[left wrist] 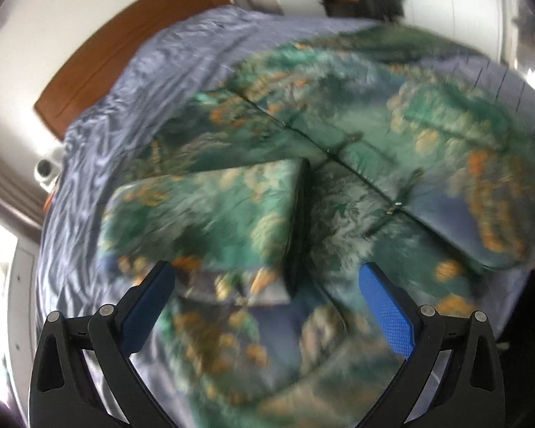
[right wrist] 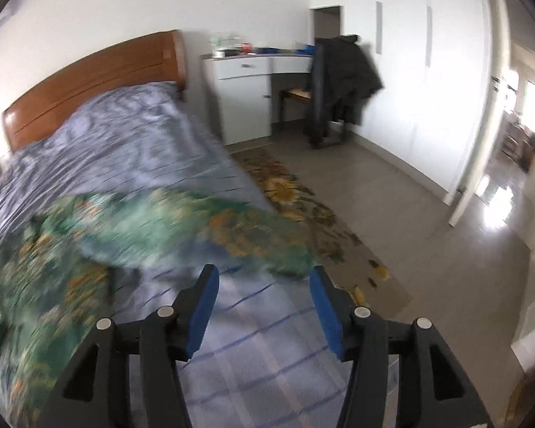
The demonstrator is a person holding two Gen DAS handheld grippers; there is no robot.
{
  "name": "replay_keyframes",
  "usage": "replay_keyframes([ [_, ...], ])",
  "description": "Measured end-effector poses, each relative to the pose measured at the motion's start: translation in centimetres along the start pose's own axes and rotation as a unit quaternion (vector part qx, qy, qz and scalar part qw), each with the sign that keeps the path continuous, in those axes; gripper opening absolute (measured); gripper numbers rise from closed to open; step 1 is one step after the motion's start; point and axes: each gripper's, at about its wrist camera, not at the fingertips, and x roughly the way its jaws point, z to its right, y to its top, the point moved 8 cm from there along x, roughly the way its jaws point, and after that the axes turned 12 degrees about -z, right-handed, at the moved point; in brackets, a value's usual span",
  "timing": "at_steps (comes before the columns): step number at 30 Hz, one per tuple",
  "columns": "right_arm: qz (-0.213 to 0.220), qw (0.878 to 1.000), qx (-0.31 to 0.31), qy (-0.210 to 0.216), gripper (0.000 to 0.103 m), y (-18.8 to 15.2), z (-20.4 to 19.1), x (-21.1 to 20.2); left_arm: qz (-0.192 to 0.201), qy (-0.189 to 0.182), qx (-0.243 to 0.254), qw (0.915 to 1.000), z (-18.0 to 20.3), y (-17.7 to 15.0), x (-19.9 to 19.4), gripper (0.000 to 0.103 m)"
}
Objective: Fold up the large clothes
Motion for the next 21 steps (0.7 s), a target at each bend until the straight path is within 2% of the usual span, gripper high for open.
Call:
replay_keyframes([
  [4, 0.004, 0.998, -0.034, 0.052, 0.056, -3.2, -4.7, -3.3, -0.041, 0.006, 0.008, 0.9991, -1.0, 1.4, 5.7, 0.102],
  [5, 0.004, 0.997, -0.047, 0.063, 0.056, -4.1, -5.9, -4.0, -0.050, -0.005, 0.007, 0.9987, -1.2, 1.2, 6.7, 0.094],
  [6, 0.005, 0.996, -0.059, 0.068, 0.056, -4.7, -7.1, -4.6, -0.059, -0.025, 0.005, 0.9979, -1.4, 1.0, 7.5, 0.081],
  [7, 0.007, 0.995, -0.073, 0.071, 0.057, -5.5, -8.2, -5.2, -0.067, -0.066, -0.001, 0.9956, -1.4, 0.7, 8.0, 0.075],
  [8, 0.010, 0.993, -0.089, 0.072, 0.057, -6.3, -9.4, -5.8, -0.063, -0.102, -0.012, 0.9927, -1.5, 0.5, 8.0, 0.057],
  [9, 0.012, 0.992, -0.101, 0.075, 0.057, -6.9, -10.3, -6.1, -0.058, -0.127, -0.023, 0.9899, -1.7, 0.4, 7.7, 0.031],
  [10, 0.013, 0.990, -0.118, 0.080, 0.057, -7.6, -11.8, -6.6, -0.057, -0.137, -0.032, 0.9885, -1.9, 0.3, 7.4, 0.013],
  [15, 0.022, 0.979, -0.169, 0.109, 0.057, -9.0, -17.0, -8.3, -0.003, -0.145, -0.107, 0.9836, -5.8, -0.5, 3.2, 0.010],
  [17, 0.028, 0.976, -0.184, 0.118, 0.057, -9.1, -18.5, -9.0, 0.019, -0.133, -0.136, 0.9815, -8.4, -1.1, 1.1, 0.010],
  [21, 0.042, 0.970, -0.202, 0.130, 0.057, -9.0, -20.7, -10.4, 0.060, -0.107, -0.209, 0.9704, -15.4, -3.6, -3.4, 0.010],
])
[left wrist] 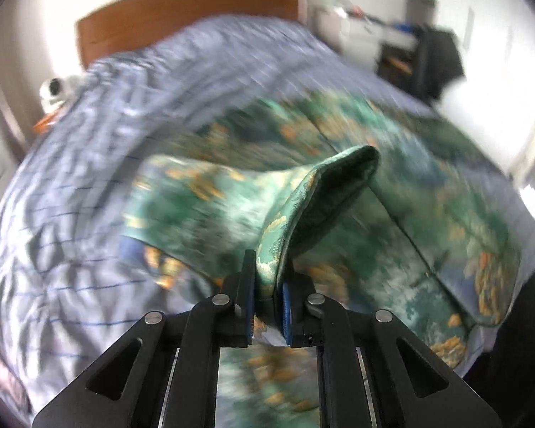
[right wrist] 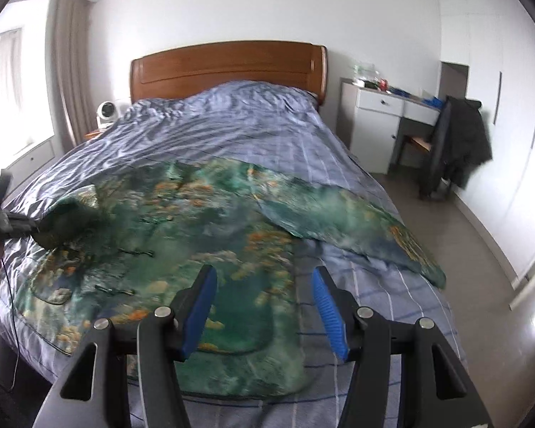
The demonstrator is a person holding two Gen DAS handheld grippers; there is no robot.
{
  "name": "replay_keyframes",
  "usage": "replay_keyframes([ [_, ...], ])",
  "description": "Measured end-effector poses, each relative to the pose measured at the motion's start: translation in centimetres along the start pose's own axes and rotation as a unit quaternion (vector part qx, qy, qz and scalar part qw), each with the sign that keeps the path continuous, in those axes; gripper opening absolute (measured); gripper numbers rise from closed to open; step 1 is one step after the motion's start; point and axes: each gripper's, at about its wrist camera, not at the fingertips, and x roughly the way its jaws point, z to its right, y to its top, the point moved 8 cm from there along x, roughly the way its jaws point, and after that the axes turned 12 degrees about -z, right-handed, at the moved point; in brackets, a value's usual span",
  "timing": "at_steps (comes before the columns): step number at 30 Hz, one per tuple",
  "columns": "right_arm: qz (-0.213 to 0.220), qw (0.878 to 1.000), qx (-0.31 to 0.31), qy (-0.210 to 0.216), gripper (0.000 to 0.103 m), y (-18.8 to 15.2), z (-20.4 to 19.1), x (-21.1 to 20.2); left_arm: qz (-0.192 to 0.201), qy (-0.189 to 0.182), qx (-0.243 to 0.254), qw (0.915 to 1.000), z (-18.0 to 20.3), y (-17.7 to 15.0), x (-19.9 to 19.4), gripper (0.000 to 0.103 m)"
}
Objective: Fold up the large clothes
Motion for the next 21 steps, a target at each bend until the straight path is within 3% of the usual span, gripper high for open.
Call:
replay_keyframes([
  [6, 0.000, 1.000, -0.004, 0.007, 0.057, 0.2, -0.7, 0.0, 0.032, 0.072, -0.093, 0.9926, -10.4, -1.4, -5.5, 0.011],
  [10, -0.014, 1.000, 0.003, 0.001, 0.057, -0.9, 0.1, 0.9, 0.023, 0.125, -0.183, 0.9748, -18.1, -4.4, -6.2, 0.017],
  [13, -0.029, 0.999, 0.007, -0.012, 0.057, -2.1, 1.4, 1.7, 0.003, 0.175, -0.247, 0.9532, -22.5, -7.3, -5.7, 0.038],
  [14, -0.037, 0.999, 0.006, -0.017, 0.057, -2.7, 2.1, 1.9, -0.003, 0.183, -0.265, 0.9468, -23.6, -8.2, -5.7, 0.052],
  [15, -0.047, 0.999, 0.005, -0.020, 0.057, -3.4, 2.8, 2.2, -0.006, 0.186, -0.275, 0.9433, -24.0, -8.8, -5.6, 0.063],
  [17, -0.072, 0.997, -0.007, -0.022, 0.058, -5.2, 3.8, 2.7, -0.005, 0.195, -0.292, 0.9361, -24.5, -10.1, -5.6, 0.071],
  [19, -0.111, 0.993, -0.035, -0.033, 0.074, -7.6, 4.4, 3.6, -0.007, 0.200, -0.292, 0.9352, -23.8, -10.9, -5.6, 0.072],
  [21, -0.174, 0.981, -0.079, -0.031, 0.081, -10.6, 4.2, 5.3, -0.005, 0.197, -0.287, 0.9374, -22.3, -11.1, -5.5, 0.074],
])
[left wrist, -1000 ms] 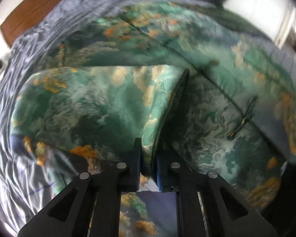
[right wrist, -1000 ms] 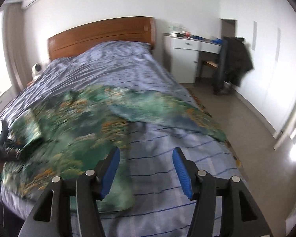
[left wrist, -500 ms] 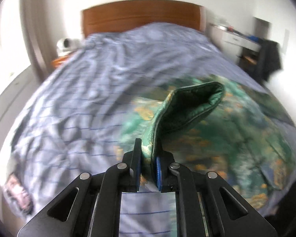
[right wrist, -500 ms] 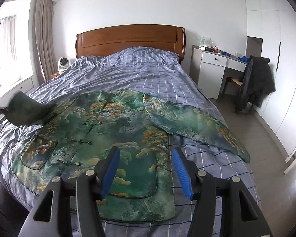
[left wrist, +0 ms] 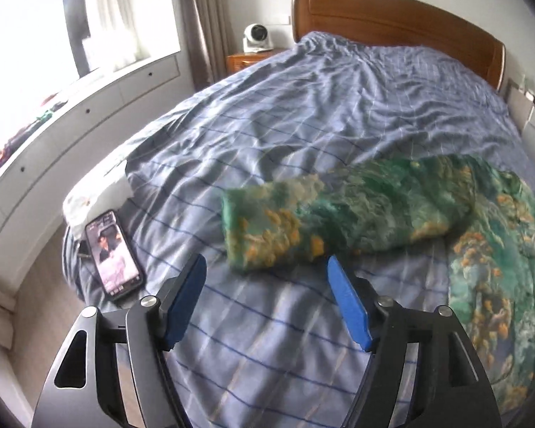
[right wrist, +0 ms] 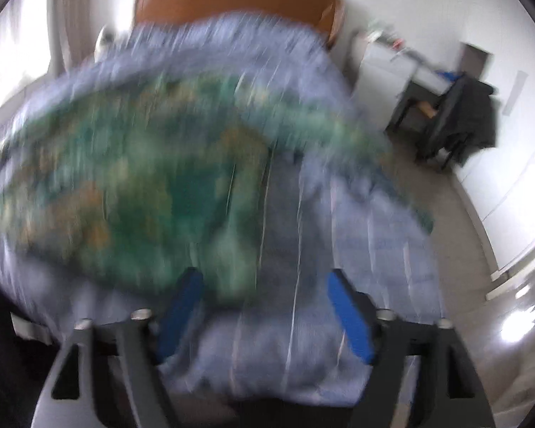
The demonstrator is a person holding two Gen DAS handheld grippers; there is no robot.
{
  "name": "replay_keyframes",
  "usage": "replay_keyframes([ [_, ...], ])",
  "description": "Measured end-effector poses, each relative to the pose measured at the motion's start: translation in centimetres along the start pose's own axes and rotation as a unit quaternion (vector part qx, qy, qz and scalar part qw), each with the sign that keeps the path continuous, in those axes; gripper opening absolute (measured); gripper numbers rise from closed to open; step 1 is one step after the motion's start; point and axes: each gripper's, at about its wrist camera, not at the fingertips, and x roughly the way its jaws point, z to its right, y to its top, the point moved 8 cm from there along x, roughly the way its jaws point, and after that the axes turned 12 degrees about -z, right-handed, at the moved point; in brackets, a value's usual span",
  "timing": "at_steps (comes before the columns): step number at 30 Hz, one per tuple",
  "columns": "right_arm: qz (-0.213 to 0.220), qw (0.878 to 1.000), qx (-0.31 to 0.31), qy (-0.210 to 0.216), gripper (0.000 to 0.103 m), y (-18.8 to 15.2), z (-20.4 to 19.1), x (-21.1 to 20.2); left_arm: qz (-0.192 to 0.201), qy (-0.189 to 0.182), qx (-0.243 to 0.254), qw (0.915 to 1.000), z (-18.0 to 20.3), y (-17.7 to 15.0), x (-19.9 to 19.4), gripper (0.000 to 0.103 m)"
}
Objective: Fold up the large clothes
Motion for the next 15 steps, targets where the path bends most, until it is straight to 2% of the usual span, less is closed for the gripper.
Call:
replay_keyframes([
  [2, -0.044, 0.998, -0.042, 0.000, 0.081, -1.7, -1.1, 2.6, 0.002, -0.017, 0.007, 0.9998, 1.7, -1.2, -0.3, 0.075],
  [3, -0.051, 0.997, -0.055, -0.011, 0.081, -2.0, -1.4, 4.1, 0.001, -0.028, 0.012, 0.9995, 2.9, -1.7, -0.4, 0.075],
  [6, -0.030, 0.999, -0.044, -0.002, 0.081, -0.1, -1.9, 6.0, 0.000, -0.059, 0.031, 0.9978, 6.3, -3.0, -1.0, 0.075],
  [8, 0.010, 1.000, -0.022, 0.020, 0.081, 2.3, -1.3, 6.2, 0.000, -0.074, 0.042, 0.9964, 7.9, -4.2, -1.9, 0.075],
  [9, 0.035, 0.998, -0.006, 0.050, 0.073, 3.9, -0.9, 5.8, 0.000, -0.081, 0.046, 0.9956, 8.7, -4.5, -2.2, 0.075],
  [10, 0.055, 0.995, 0.009, 0.078, 0.038, 5.4, -0.6, 5.3, 0.000, -0.088, 0.051, 0.9948, 9.4, -4.9, -2.6, 0.075],
  [11, 0.068, 0.993, 0.016, 0.095, 0.018, 7.0, -0.3, 4.5, 0.002, -0.097, 0.055, 0.9938, 10.0, -5.2, -3.0, 0.075],
  [12, 0.074, 0.993, 0.017, 0.088, 0.012, 8.0, -0.2, 4.0, 0.004, -0.104, 0.058, 0.9928, 10.6, -5.3, -3.3, 0.076],
  [13, 0.086, 0.993, 0.013, 0.077, 0.011, 9.3, -0.1, 3.1, 0.004, -0.110, 0.060, 0.9922, 11.0, -5.5, -3.6, 0.077],
  [15, 0.109, 0.990, 0.014, 0.091, 0.010, 11.7, -0.2, 1.0, 0.006, -0.113, 0.065, 0.9915, 11.7, -5.7, -3.9, 0.077],
])
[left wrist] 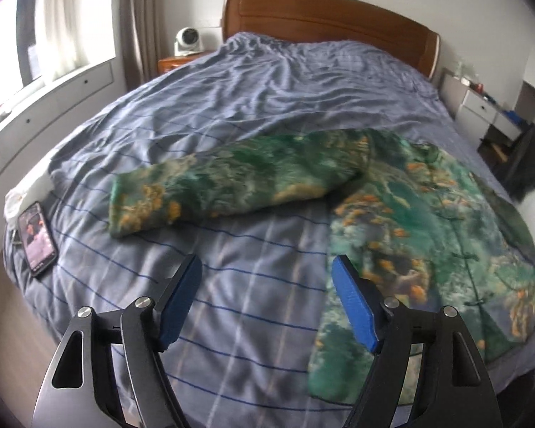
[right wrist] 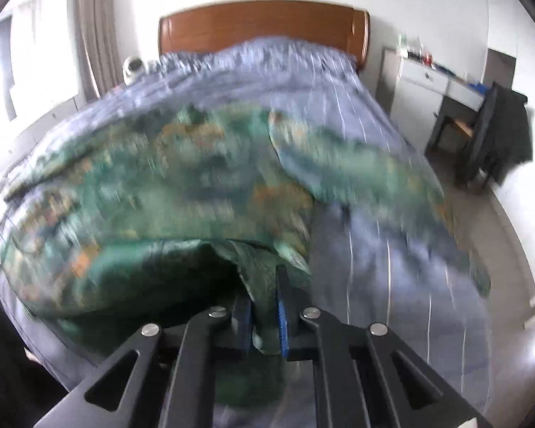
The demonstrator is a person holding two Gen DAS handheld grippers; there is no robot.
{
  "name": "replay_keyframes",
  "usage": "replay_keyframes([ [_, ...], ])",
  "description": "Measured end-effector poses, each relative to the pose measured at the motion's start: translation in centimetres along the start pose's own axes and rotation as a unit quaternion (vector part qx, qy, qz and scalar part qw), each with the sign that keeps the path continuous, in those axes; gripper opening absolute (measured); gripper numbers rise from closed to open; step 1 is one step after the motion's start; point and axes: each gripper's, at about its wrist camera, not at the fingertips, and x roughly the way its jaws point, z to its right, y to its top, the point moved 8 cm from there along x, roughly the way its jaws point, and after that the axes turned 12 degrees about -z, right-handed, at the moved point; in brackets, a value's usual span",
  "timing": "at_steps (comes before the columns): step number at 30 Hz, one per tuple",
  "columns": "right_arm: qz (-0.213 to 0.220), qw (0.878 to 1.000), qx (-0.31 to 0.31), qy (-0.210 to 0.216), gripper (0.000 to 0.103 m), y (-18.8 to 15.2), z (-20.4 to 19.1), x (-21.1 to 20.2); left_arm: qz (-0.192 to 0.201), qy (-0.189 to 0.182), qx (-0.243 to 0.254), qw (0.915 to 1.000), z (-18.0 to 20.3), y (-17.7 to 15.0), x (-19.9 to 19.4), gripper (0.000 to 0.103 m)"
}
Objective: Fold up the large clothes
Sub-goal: 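Release the jacket and smooth it flat on the bed with both grippers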
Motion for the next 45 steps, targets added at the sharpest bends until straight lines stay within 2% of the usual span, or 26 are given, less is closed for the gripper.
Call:
replay_keyframes([
  [3, 0.026, 0.993, 0.078, 0.090, 0.010, 3.2, -0.5, -3.7, -0.002, 0.009, 0.017, 0.9998, 1.1, -0.6, 0.0, 0.077],
  [4, 0.033, 0.990, 0.088, 0.104, 0.010, 3.8, -0.9, -4.9, -0.004, 0.013, 0.025, 0.9996, 1.5, -1.1, 0.0, 0.077],
  [7, 0.028, 0.996, 0.060, 0.051, 0.010, 2.5, -1.9, -6.7, -0.012, 0.018, 0.047, 0.9987, 2.3, -2.4, 0.5, 0.081],
  [9, -0.020, 0.999, 0.045, 0.006, 0.012, -0.8, -1.5, -5.1, -0.024, 0.020, 0.069, 0.9971, 3.1, -3.5, 1.1, 0.084],
  [11, -0.099, 0.994, 0.024, -0.030, 0.017, -5.4, -0.8, -2.2, -0.034, 0.023, 0.093, 0.9948, 4.1, -4.4, 1.8, 0.085],
  [13, -0.158, 0.986, 0.023, -0.037, 0.036, -9.5, 0.0, -0.5, -0.038, 0.021, 0.114, 0.9925, 5.3, -4.9, 2.0, 0.085],
  [15, -0.176, 0.984, 0.029, -0.022, 0.037, -11.8, 0.3, -0.8, -0.040, 0.005, 0.130, 0.9907, 7.0, -5.2, 2.0, 0.085],
  [17, -0.160, 0.987, 0.031, -0.010, 0.037, -11.9, 0.4, -2.1, -0.038, -0.012, 0.140, 0.9894, 8.7, -5.2, 1.9, 0.087],
  [20, -0.095, 0.995, 0.034, 0.006, 0.037, -8.7, 0.3, -4.0, -0.036, -0.038, 0.149, 0.9875, 11.6, -5.0, 1.7, 0.089],
  [24, -0.058, 0.998, 0.030, 0.015, 0.041, -6.0, -0.7, -2.7, -0.030, -0.070, 0.142, 0.9870, 14.2, -5.4, 0.7, 0.090],
  [27, -0.062, 0.998, 0.020, 0.009, 0.041, -6.7, -2.2, 0.3, -0.024, -0.082, 0.123, 0.9888, 15.1, -5.9, -0.3, 0.096],
  [31, -0.130, 0.991, 0.017, 0.018, 0.041, -10.2, -4.0, 5.6, -0.007, -0.058, 0.110, 0.9922, 15.0, -6.3, -1.1, 0.099],
  [35, -0.141, 0.989, 0.024, 0.036, 0.041, -11.1, -4.8, 4.6, 0.008, -0.052, 0.093, 0.9942, 14.4, -6.6, -1.0, 0.099],
  [38, -0.128, 0.992, 0.014, 0.016, 0.041, -10.6, -5.2, 2.2, 0.014, -0.056, 0.077, 0.9954, 14.3, -6.7, -0.6, 0.099],
  [39, -0.119, 0.993, 0.010, 0.006, 0.047, -10.3, -5.6, 1.6, 0.015, -0.060, 0.074, 0.9954, 14.3, -6.7, -0.5, 0.099],
  [40, -0.105, 0.994, 0.007, -0.007, 0.057, -9.9, -5.8, 0.7, 0.014, -0.063, 0.071, 0.9954, 14.4, -6.6, -0.4, 0.099],
  [42, -0.076, 0.997, 0.008, -0.028, 0.069, -8.6, -5.8, -1.2, 0.002, -0.047, 0.065, 0.9968, 14.4, -6.6, 0.2, 0.099],
  [43, -0.063, 0.997, 0.010, -0.036, 0.074, -8.1, -5.7, -2.0, -0.004, -0.040, 0.065, 0.9971, 14.4, -6.6, 0.5, 0.099],
  [45, -0.037, 0.998, 0.013, -0.055, 0.077, -6.8, -5.6, -3.5, -0.015, -0.029, 0.066, 0.9973, 14.5, -6.7, 1.0, 0.099],
])
